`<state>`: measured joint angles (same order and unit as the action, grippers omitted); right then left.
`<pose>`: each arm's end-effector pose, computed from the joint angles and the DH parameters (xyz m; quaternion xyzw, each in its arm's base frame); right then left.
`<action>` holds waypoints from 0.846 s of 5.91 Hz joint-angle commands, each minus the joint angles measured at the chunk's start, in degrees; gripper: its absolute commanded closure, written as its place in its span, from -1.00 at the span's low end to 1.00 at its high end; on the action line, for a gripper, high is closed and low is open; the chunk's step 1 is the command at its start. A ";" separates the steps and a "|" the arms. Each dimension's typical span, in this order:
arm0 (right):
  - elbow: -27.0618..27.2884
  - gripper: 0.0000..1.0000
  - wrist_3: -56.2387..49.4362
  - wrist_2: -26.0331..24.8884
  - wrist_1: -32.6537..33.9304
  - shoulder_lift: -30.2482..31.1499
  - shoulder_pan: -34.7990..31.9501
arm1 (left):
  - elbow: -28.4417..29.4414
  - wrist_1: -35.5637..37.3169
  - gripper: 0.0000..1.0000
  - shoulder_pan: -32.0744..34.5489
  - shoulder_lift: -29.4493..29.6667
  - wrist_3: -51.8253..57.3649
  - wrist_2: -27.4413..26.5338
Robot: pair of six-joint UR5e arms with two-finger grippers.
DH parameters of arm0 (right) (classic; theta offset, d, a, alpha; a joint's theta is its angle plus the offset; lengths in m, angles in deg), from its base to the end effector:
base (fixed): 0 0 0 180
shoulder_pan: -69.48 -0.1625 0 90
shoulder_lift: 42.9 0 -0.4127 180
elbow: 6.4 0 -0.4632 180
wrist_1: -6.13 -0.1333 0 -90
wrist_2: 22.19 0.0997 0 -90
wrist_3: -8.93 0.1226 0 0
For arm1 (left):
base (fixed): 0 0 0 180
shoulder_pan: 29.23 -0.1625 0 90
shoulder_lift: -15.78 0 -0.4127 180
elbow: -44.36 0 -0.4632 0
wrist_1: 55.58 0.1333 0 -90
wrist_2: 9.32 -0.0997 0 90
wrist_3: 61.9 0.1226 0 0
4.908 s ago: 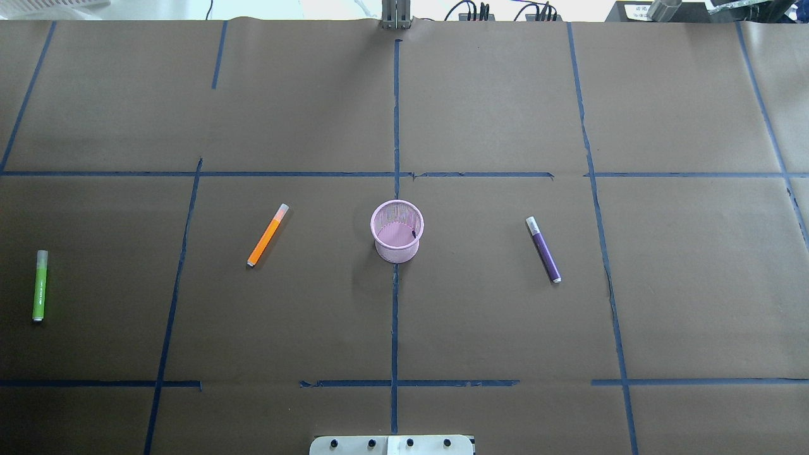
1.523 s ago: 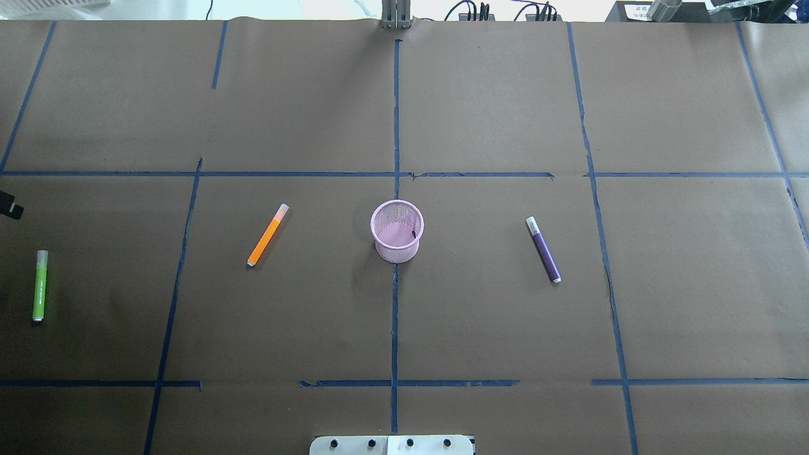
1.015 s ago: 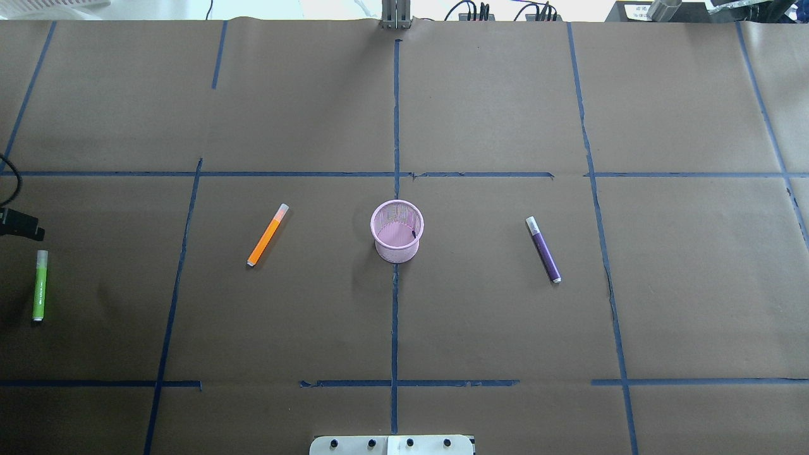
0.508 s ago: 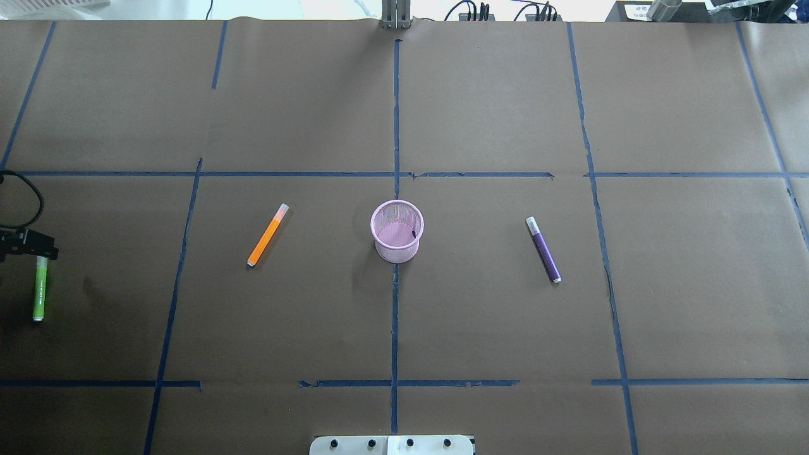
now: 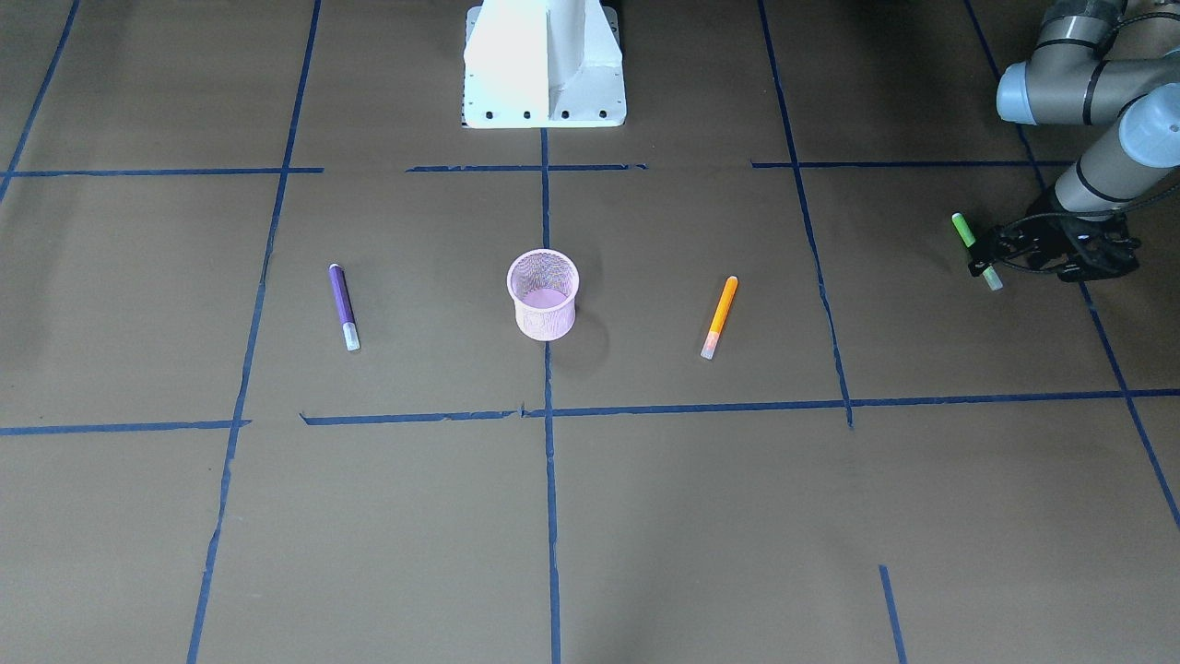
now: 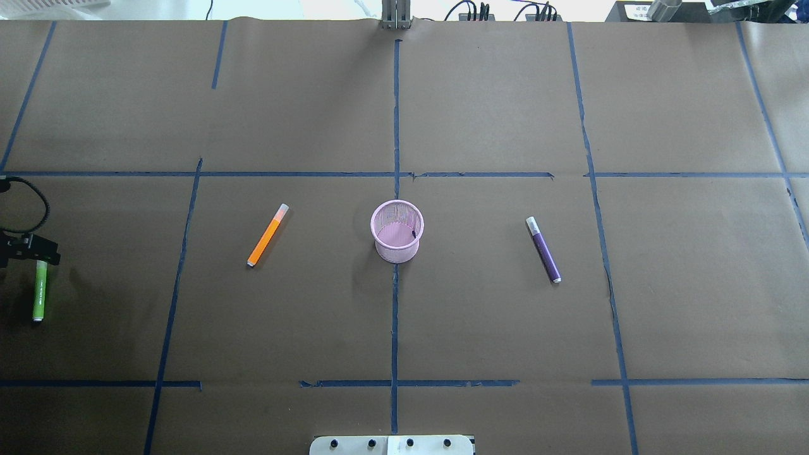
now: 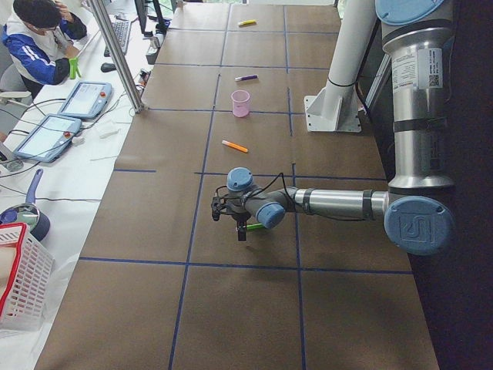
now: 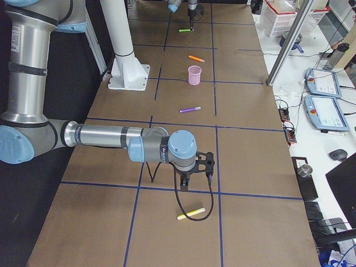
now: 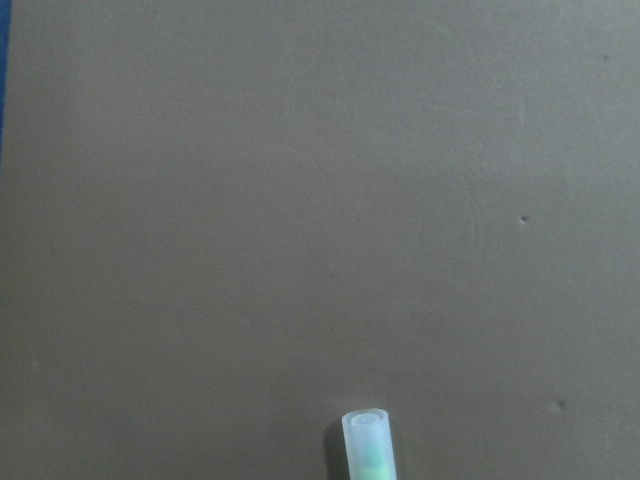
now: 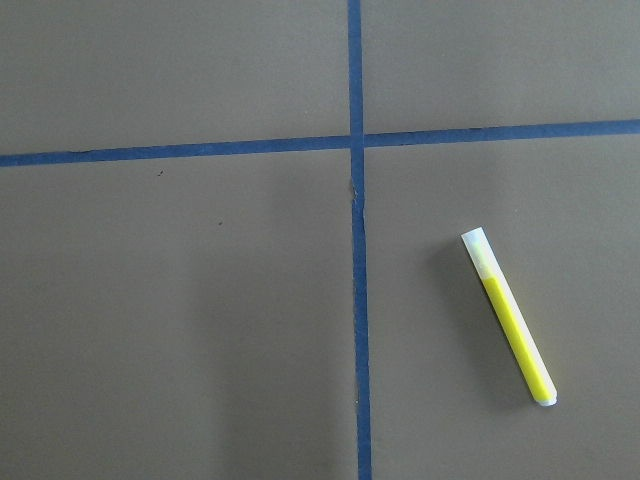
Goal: Collect pens into pen holder
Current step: 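Lower the left gripper onto the green highlighter and close on it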
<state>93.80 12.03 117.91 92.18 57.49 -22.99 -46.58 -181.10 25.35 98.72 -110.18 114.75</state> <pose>0.0605 -0.4913 0.6419 0.0274 -0.4233 0.0301 0.9051 0.2641 -0.4828 0.6610 -0.0083 0.3730 -0.0297 0.9273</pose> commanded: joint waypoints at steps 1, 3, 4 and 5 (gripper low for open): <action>0.00 -1.00 0.06 -0.09 0.00 -0.03 0.00 | 1.02 0.10 -0.93 -1.14 0.99 0.02 -0.06; 0.08 -1.00 0.06 -0.09 0.00 -0.20 0.00 | 1.02 0.10 -0.82 -1.23 1.08 0.11 0.21; 0.08 -1.00 0.06 -0.09 0.00 -0.29 0.00 | 1.02 0.18 -0.79 -1.23 1.08 0.20 0.38; 0.08 -1.00 0.06 -0.09 0.00 -0.29 0.00 | 0.94 0.18 -0.78 -1.23 0.99 0.11 0.47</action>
<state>93.87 12.09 117.82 92.18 57.24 -22.98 -45.58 -180.93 24.13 99.77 -110.03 115.11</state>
